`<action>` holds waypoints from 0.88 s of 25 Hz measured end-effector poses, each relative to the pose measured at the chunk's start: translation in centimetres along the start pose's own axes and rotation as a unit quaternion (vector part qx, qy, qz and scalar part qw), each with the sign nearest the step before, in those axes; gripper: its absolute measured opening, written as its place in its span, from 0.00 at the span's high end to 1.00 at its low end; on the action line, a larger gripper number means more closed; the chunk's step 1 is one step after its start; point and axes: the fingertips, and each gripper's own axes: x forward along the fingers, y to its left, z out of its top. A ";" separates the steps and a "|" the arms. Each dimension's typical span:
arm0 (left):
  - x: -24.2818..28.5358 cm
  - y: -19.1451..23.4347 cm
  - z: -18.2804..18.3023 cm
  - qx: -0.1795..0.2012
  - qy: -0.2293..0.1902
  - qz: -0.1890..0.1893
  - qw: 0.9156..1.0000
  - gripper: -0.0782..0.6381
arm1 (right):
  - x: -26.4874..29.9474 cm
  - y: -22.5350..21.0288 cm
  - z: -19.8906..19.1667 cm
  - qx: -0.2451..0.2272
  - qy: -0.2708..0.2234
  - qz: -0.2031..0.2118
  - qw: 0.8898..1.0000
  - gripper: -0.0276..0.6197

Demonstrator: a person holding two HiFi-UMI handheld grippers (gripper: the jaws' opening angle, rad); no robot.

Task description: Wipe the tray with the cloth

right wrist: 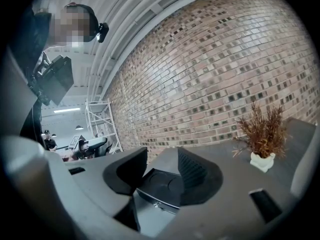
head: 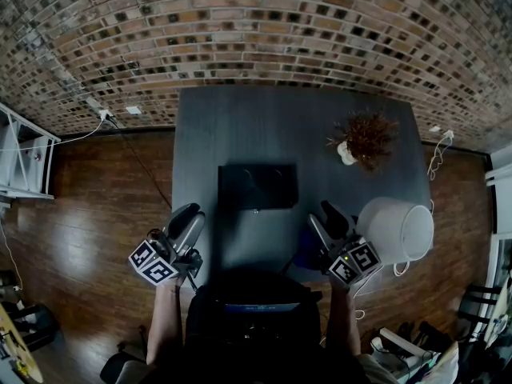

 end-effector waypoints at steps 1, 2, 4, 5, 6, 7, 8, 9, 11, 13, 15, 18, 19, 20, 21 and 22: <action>0.0 0.0 0.0 0.000 0.000 0.000 1.000 0.75 | 0.0 0.0 0.0 0.000 0.000 0.000 1.000 0.67; 0.0 -0.1 0.1 0.001 0.000 0.000 1.000 0.75 | 0.0 0.0 0.0 -0.001 0.000 0.000 1.000 0.67; 0.0 -0.1 0.1 0.001 -0.001 0.000 1.000 0.75 | 0.0 0.0 -0.1 0.000 0.000 0.000 1.000 0.67; 0.0 0.0 0.0 0.001 -0.001 0.001 1.000 0.75 | 0.0 0.0 -0.2 0.001 0.001 0.000 1.000 0.67; -0.1 0.0 0.0 0.001 0.000 0.001 1.000 0.75 | 0.0 0.0 -0.3 0.002 0.002 0.000 1.000 0.67; -0.1 0.0 0.0 0.000 -0.001 0.001 1.000 0.75 | 0.0 0.0 -0.4 0.002 0.003 0.000 1.000 0.67; -0.1 0.1 0.0 0.000 -0.001 0.001 1.000 0.75 | 0.1 0.0 -0.4 0.001 0.004 0.000 1.000 0.67; -0.1 0.1 0.0 0.000 -0.001 0.001 1.000 0.75 | 0.1 0.0 -0.5 0.001 0.005 -0.001 1.000 0.67; -0.1 0.0 0.0 0.000 -0.001 0.002 1.000 0.75 | 0.1 0.0 -0.5 0.001 0.006 -0.001 1.000 0.67; -0.1 0.0 0.1 0.000 -0.001 0.002 1.000 0.75 | 0.1 0.0 -0.5 0.001 0.008 -0.002 1.000 0.67; -0.1 0.0 0.1 0.000 -0.001 0.002 1.000 0.75 | 0.1 0.0 -0.5 0.002 0.008 -0.002 1.000 0.67; -0.2 0.0 0.1 -0.001 -0.002 0.003 1.000 0.75 | 0.2 0.1 -0.6 0.000 0.009 -0.001 1.000 0.67; -0.2 0.0 0.1 -0.001 -0.003 0.003 1.000 0.75 | 0.2 0.1 -0.6 0.000 0.010 -0.001 1.000 0.67; -0.2 0.0 0.1 -0.002 -0.003 0.003 1.000 0.75 | 0.2 0.1 -0.6 -0.001 0.011 -0.001 1.000 0.67; -0.1 0.0 0.1 -0.002 -0.003 0.003 1.000 0.75 | 0.2 0.1 -0.6 -0.001 0.011 -0.001 1.000 0.67; -0.1 0.0 0.1 -0.002 -0.003 0.003 1.000 0.75 | 0.2 0.1 -0.7 0.000 0.012 -0.001 1.000 0.67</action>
